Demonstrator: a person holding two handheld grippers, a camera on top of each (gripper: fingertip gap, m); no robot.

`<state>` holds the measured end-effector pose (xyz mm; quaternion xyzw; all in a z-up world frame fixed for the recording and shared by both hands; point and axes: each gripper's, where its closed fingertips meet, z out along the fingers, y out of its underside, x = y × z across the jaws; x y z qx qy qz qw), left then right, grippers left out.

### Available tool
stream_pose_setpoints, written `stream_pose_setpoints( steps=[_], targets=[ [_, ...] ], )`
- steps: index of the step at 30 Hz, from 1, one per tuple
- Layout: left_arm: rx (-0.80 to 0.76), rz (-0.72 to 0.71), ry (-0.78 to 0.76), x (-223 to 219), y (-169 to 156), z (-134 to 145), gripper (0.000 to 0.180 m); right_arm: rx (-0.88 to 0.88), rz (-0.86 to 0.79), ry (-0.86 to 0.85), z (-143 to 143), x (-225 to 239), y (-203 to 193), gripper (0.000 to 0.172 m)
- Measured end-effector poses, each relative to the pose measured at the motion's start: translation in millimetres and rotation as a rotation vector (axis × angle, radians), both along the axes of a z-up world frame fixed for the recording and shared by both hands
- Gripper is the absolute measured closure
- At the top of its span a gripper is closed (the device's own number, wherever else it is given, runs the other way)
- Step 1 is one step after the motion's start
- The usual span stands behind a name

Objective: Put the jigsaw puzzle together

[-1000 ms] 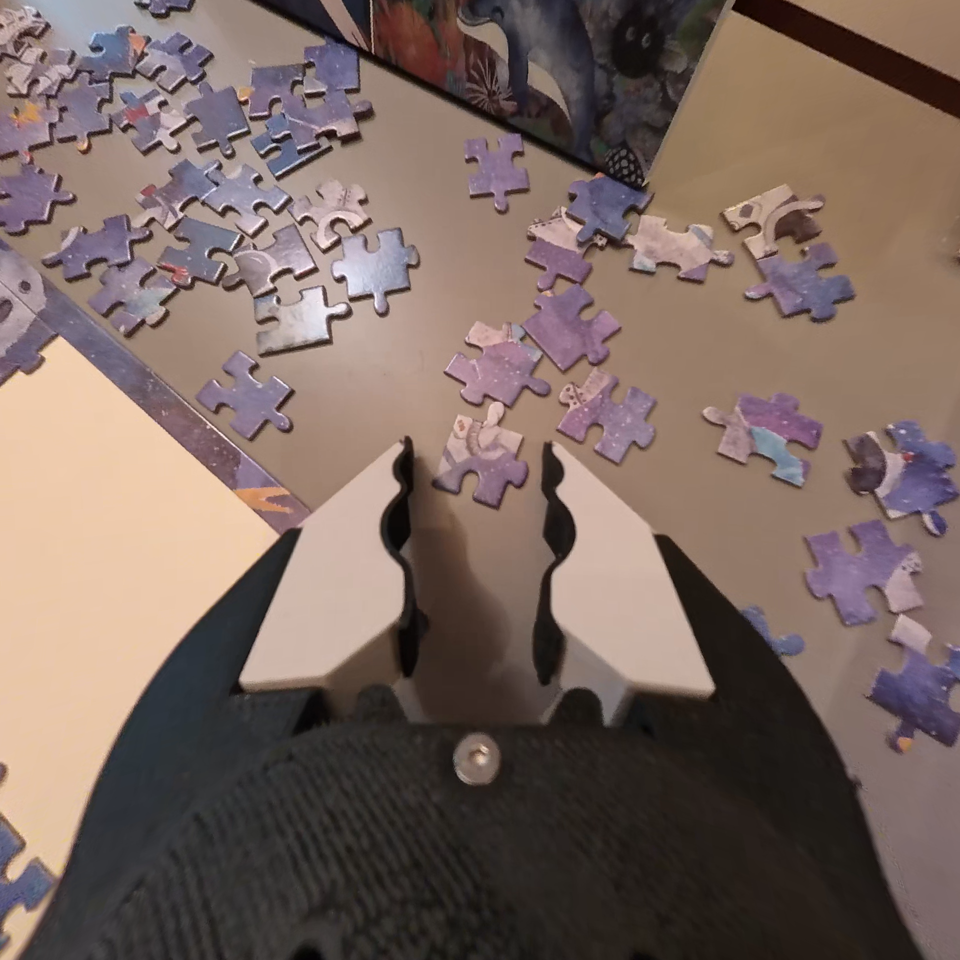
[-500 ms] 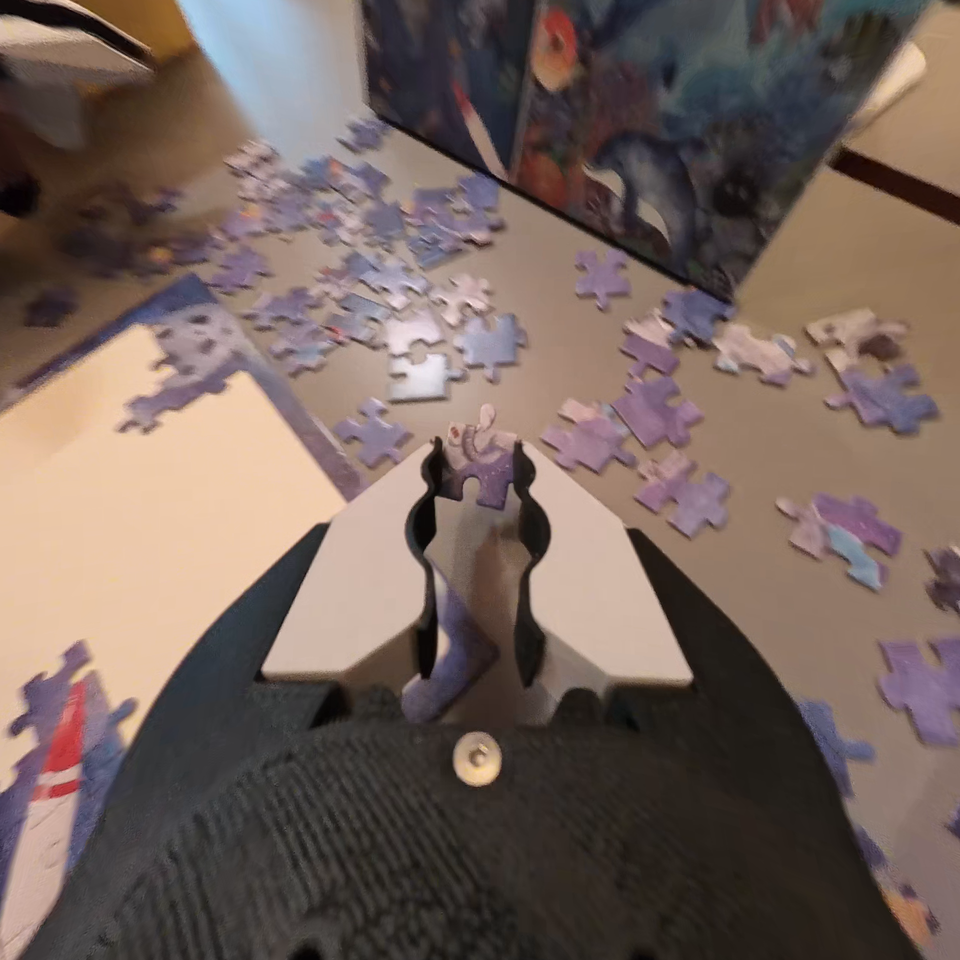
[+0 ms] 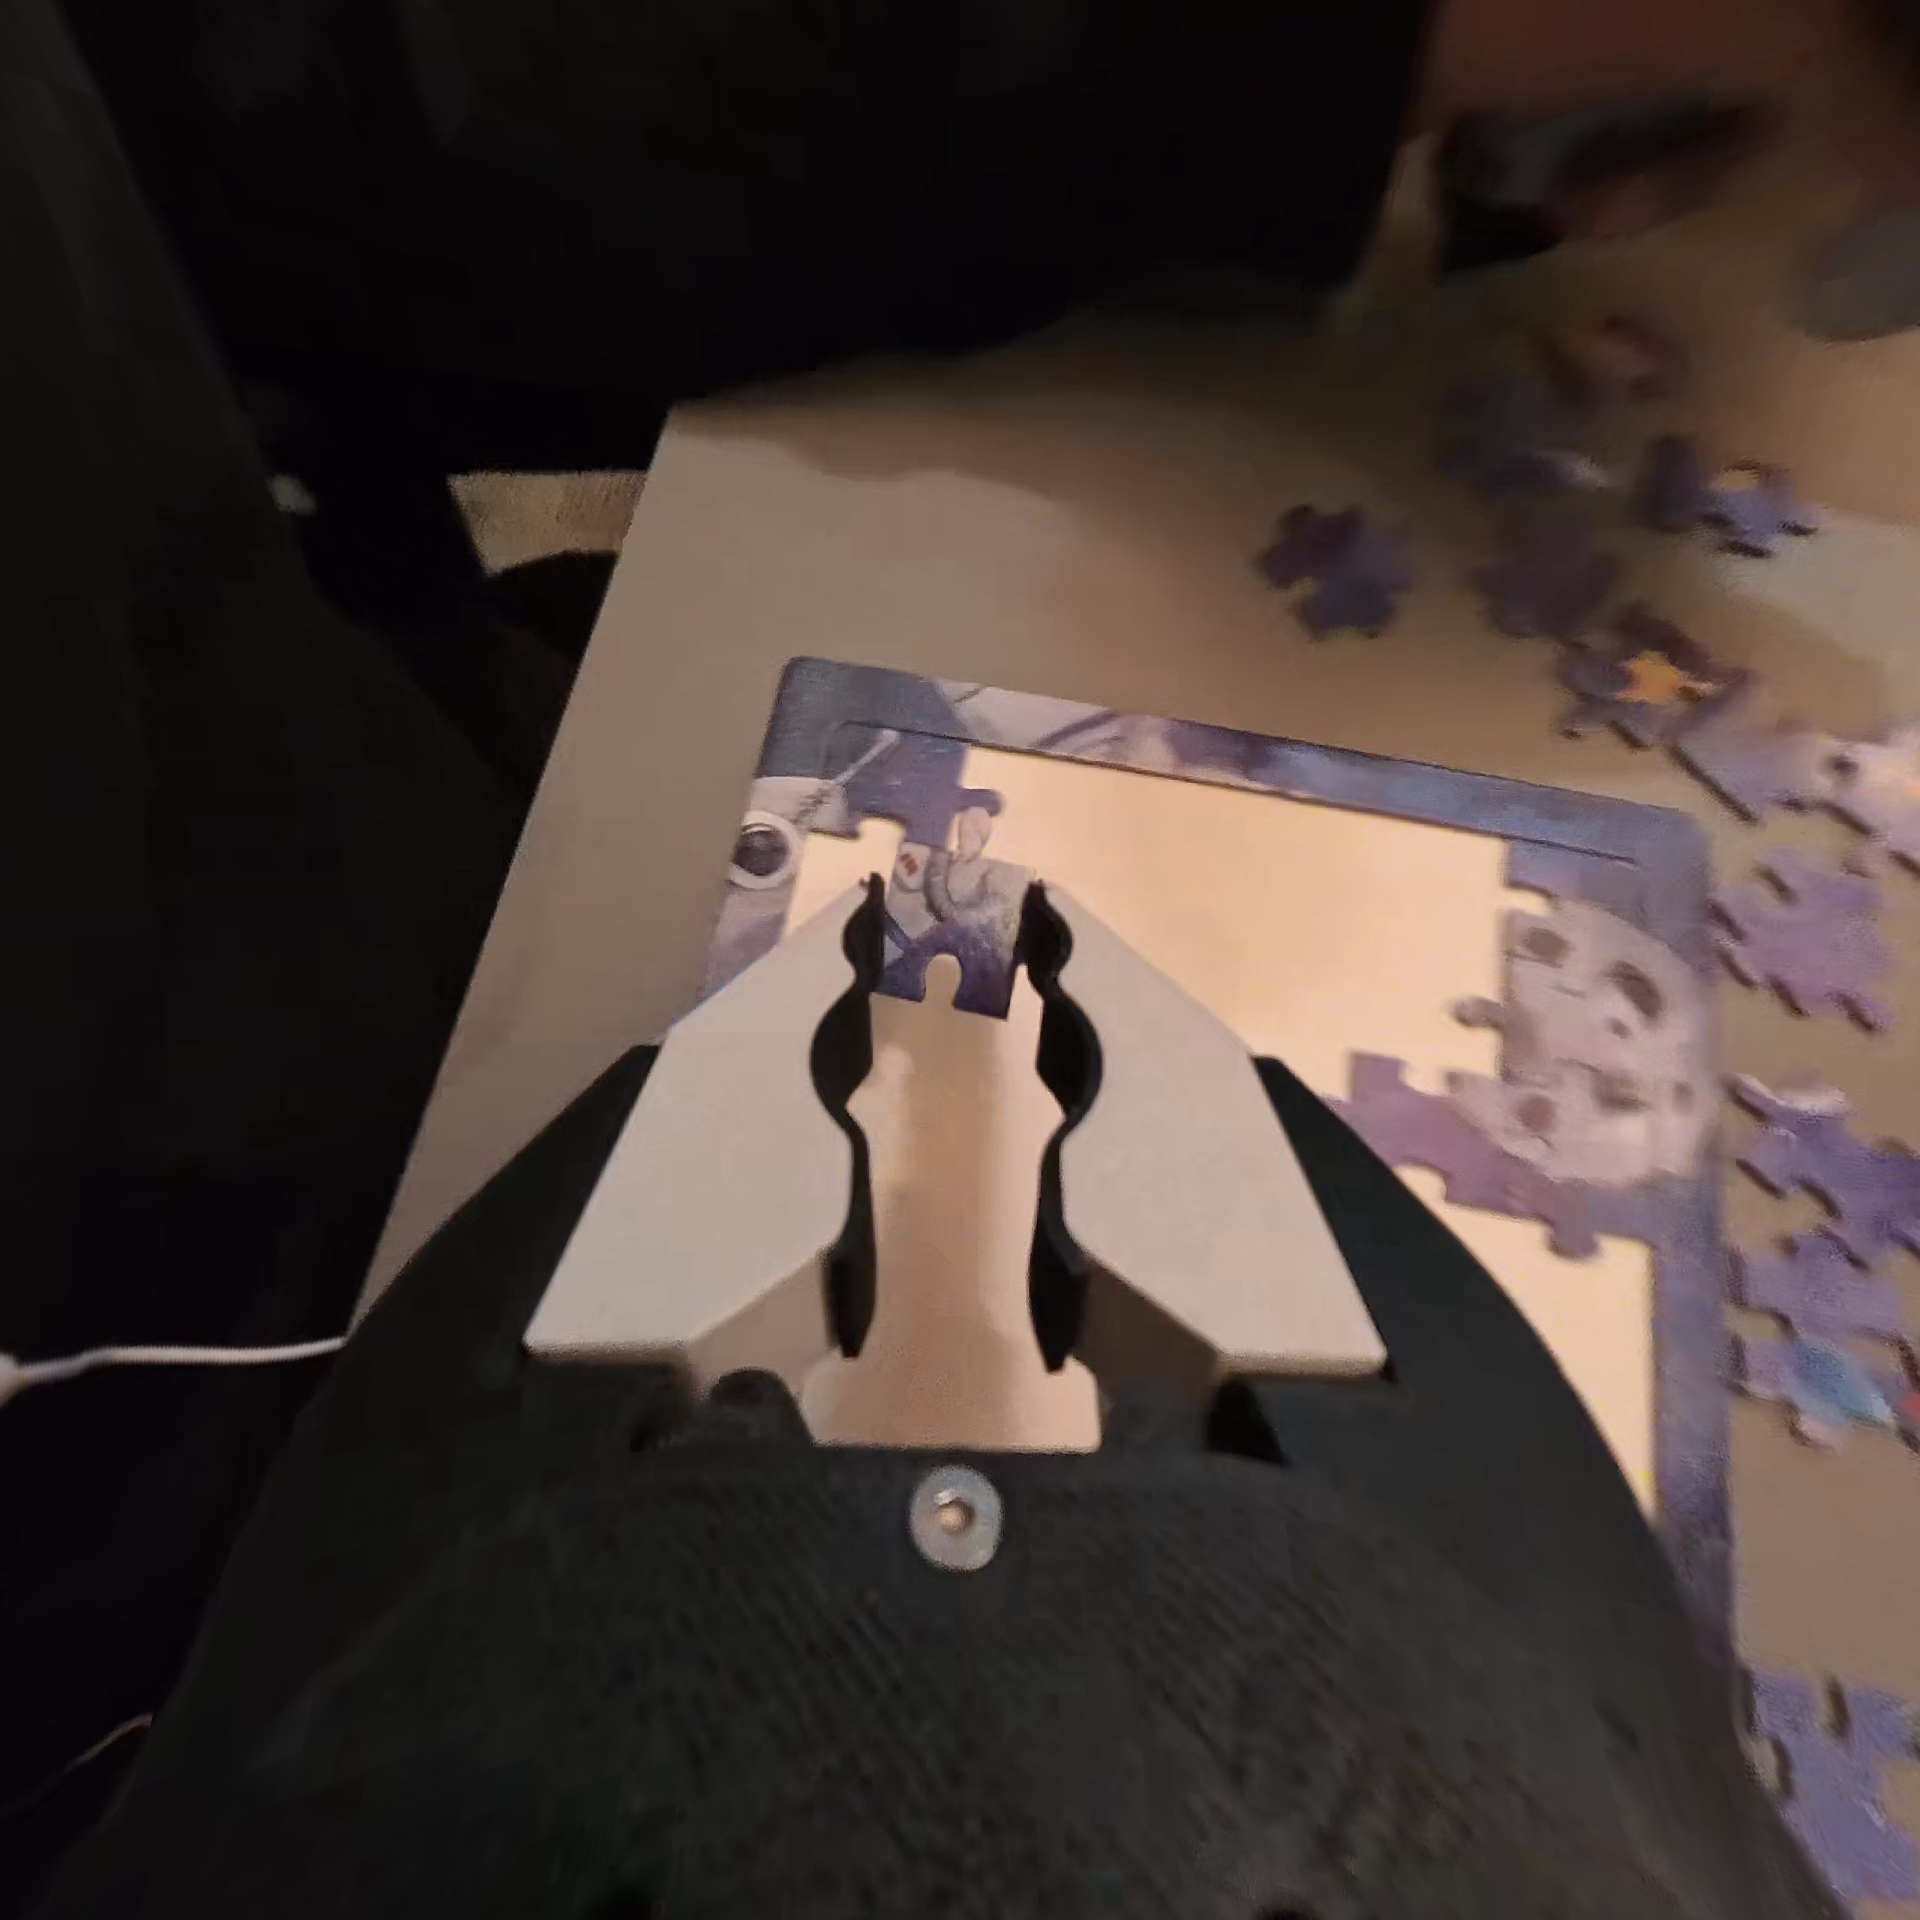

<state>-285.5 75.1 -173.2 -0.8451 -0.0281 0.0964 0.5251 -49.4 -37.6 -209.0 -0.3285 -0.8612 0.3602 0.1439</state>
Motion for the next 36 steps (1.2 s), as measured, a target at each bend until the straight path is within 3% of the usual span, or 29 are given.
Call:
stream_pose_setpoints(
  steps=[3,14,18,26,30,36],
  targets=[
    [0.002,-0.003,0.002,1,0,1,0.173,0.016,0.037,-0.034,-10,3,-12,0.146],
    [-0.002,-0.002,0.002,1,0,0,0.173,-0.017,0.014,-0.035,-6,3,-5,0.147],
    [-0.001,-0.004,0.003,1,0,0,0.173,-0.022,-0.066,0.002,2,-4,19,0.147],
    [0.007,-0.008,0.002,2,1,2,0.173,-0.064,-0.366,0.128,33,-4,118,0.146],
    [-0.002,-0.007,0.007,2,1,1,0.173,-0.08,-0.405,0.139,35,0,133,0.146],
    [-0.005,-0.004,0.007,1,1,0,0.173,-0.001,-0.357,0.107,21,0,120,0.146]
  ],
)
